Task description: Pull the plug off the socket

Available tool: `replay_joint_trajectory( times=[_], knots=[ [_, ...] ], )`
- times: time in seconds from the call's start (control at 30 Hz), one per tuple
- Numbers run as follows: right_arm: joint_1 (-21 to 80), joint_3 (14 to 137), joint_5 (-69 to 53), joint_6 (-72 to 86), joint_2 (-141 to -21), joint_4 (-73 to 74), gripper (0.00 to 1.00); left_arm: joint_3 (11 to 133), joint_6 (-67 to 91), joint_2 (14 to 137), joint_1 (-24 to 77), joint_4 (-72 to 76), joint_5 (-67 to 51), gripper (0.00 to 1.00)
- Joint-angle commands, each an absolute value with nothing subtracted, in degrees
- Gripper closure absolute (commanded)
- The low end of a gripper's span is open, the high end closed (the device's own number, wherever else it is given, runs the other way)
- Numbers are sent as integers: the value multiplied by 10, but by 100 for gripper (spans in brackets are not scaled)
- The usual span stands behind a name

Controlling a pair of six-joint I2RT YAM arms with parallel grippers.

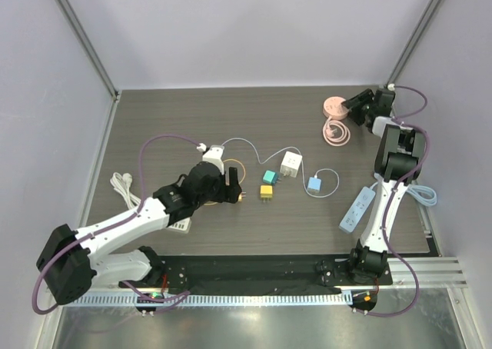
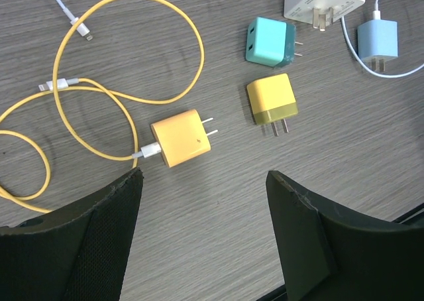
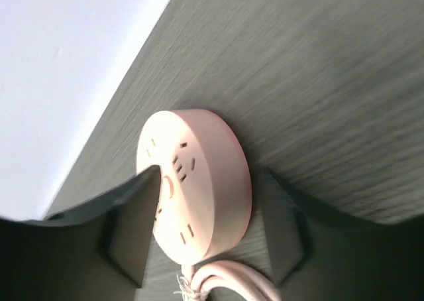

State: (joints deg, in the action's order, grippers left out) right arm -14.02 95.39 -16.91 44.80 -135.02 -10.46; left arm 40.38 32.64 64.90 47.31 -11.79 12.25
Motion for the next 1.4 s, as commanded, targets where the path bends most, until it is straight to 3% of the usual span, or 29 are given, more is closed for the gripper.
replay_joint_trajectory(
  times=[0.0, 0.07, 0.3, 0.33, 0.7, 1.03, 1.27, 1.37],
  knots=[
    [-132, 971, -120, 372, -1313, -27, 31, 416, 343, 637, 470, -98, 105, 24],
    [-124, 978, -92, 353, -1288, 21, 20, 409, 361, 622, 471, -126, 106, 23],
    [-77, 937, 31, 272, -1137, 115, 11, 373, 410, 548, 469, -177, 88, 18],
    [-66, 931, 44, 252, -1120, 127, 1, 366, 417, 537, 469, -177, 83, 18],
    [67, 680, 53, 270, -875, 165, 0, 216, 539, 375, 469, -185, 33, 15],
    [218, 561, 35, 316, -672, 228, 0, 82, 633, 121, 470, -155, 28, 14],
    [238, 389, -20, 389, -498, 178, 0, 50, 652, -13, 469, -213, 24, 14],
    [237, 317, -23, 409, -429, 148, 0, 51, 650, -7, 469, -214, 8, 14]
  ],
)
